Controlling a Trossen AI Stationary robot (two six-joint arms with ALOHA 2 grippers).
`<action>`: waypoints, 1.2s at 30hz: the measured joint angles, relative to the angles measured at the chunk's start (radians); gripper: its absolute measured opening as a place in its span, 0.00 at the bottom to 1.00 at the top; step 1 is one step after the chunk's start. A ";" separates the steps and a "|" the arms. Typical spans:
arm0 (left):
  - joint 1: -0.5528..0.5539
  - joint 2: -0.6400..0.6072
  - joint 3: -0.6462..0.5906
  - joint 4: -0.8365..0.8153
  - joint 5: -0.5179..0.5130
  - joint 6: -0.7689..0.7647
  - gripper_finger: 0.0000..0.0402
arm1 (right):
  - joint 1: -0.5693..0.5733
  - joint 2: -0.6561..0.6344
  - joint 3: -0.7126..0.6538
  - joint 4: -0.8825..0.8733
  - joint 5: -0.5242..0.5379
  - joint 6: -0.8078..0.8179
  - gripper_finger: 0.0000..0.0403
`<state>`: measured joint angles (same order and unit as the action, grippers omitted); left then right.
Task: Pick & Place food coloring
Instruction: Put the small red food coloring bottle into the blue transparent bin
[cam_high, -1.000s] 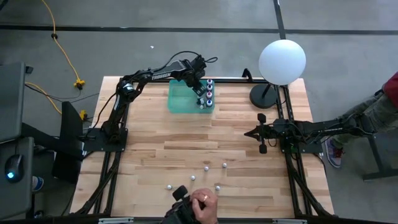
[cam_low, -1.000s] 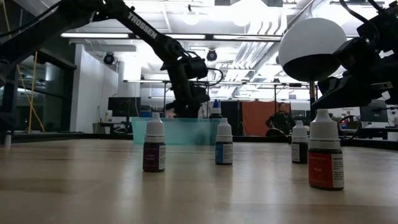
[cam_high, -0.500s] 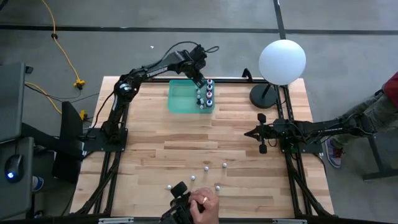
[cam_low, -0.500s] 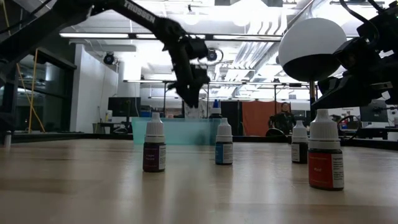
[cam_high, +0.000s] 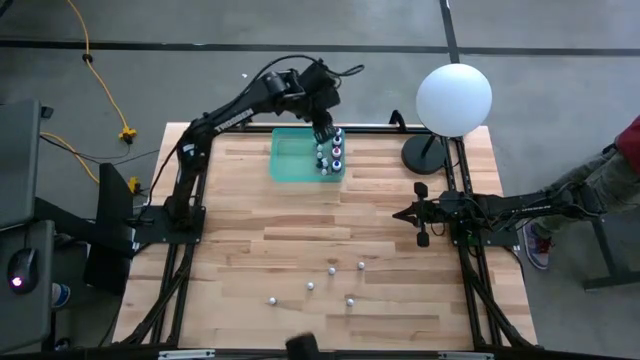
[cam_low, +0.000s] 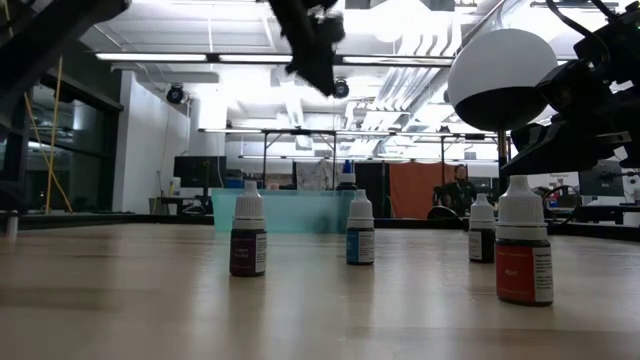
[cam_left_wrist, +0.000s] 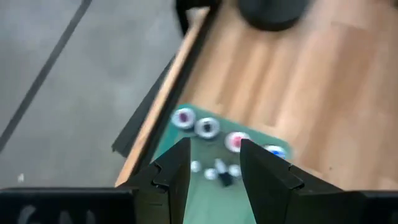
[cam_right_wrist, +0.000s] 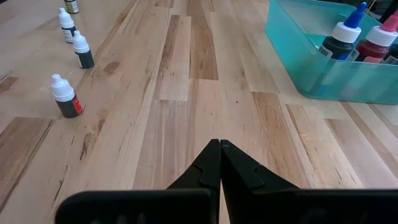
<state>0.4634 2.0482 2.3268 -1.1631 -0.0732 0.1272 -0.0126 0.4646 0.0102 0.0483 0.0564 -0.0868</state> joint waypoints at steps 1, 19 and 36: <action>-0.023 0.000 0.024 -0.027 0.000 0.007 0.33 | 0.000 0.000 0.000 0.001 0.000 0.000 0.00; -0.414 -0.190 -0.260 -0.106 0.085 -0.142 0.57 | 0.000 0.000 0.000 0.000 0.000 0.000 0.00; -0.485 -0.391 -0.600 0.083 0.088 -0.179 0.58 | 0.000 0.000 0.000 0.000 0.000 0.000 0.00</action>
<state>-0.0219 1.6573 1.7267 -1.0802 0.0151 -0.0517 -0.0124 0.4648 0.0104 0.0486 0.0566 -0.0868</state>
